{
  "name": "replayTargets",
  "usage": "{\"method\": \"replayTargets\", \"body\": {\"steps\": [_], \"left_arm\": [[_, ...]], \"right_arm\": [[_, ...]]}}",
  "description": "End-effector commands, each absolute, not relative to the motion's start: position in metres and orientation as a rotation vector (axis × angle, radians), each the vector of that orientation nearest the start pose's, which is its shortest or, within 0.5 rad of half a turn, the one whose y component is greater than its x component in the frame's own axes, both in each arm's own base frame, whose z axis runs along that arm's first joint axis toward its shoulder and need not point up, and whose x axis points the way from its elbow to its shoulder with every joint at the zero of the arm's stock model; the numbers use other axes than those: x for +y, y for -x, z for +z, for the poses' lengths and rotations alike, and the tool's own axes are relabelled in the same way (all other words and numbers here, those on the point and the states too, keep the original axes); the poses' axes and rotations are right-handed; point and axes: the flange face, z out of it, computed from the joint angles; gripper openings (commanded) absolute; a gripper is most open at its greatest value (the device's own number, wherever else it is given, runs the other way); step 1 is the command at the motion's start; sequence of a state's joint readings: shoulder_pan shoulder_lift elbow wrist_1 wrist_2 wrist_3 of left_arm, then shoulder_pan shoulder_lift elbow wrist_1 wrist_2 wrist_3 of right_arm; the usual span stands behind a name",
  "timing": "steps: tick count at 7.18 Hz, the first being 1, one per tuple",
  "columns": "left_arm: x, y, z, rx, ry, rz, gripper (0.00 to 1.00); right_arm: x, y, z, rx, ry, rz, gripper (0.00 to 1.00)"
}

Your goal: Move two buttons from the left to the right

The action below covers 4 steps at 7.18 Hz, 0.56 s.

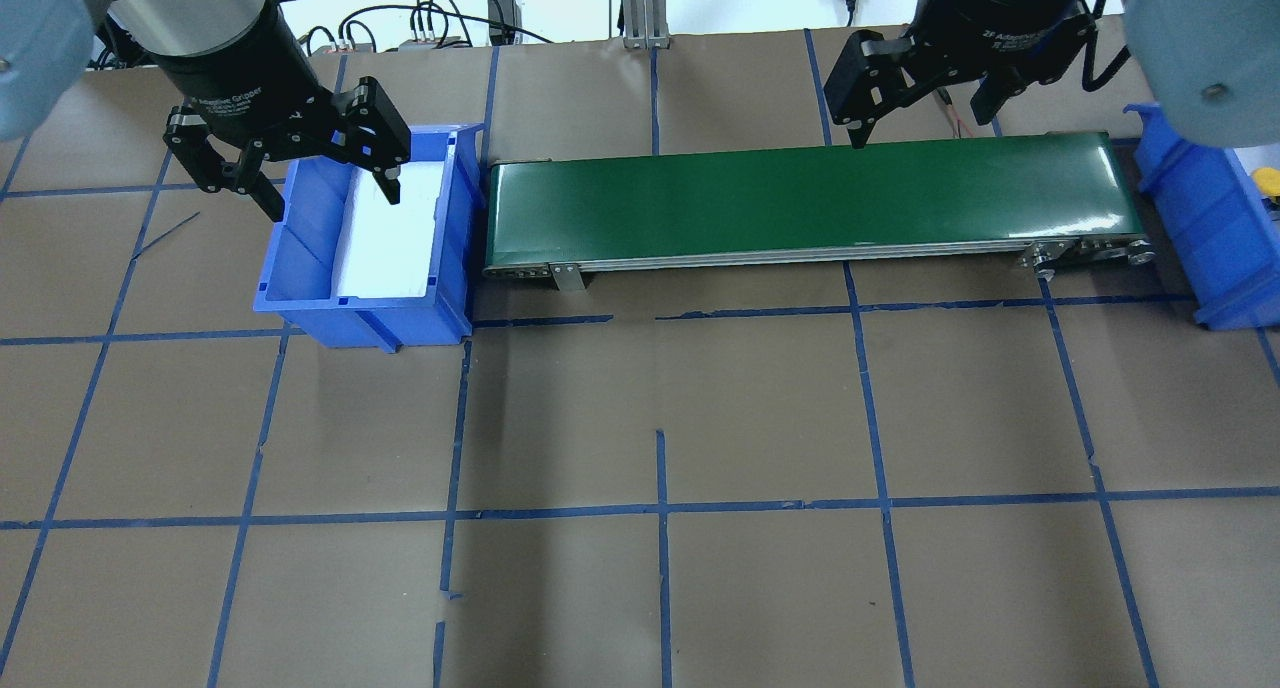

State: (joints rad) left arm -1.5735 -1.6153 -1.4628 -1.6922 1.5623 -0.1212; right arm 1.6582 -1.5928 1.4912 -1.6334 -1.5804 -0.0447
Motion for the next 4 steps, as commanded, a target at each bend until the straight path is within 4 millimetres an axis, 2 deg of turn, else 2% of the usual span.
{"method": "replayTargets", "body": {"steps": [1, 2, 4], "left_arm": [[-0.5035, 0.1372, 0.508, 3.139, 0.181, 0.087, 1.0], [-0.502, 0.1359, 0.5064, 3.134, 0.183, 0.094, 1.0], [-0.5013, 0.1353, 0.507, 3.128, 0.182, 0.093, 1.0]], "right_arm": [[-0.4802, -0.177, 0.5419, 3.123, -0.004, -0.237, 1.0], [-0.4771, -0.1771, 0.542, 3.126, -0.048, -0.223, 1.0], [-0.4777, -0.1775, 0.5412, 3.124, -0.027, -0.22, 1.0]]}}
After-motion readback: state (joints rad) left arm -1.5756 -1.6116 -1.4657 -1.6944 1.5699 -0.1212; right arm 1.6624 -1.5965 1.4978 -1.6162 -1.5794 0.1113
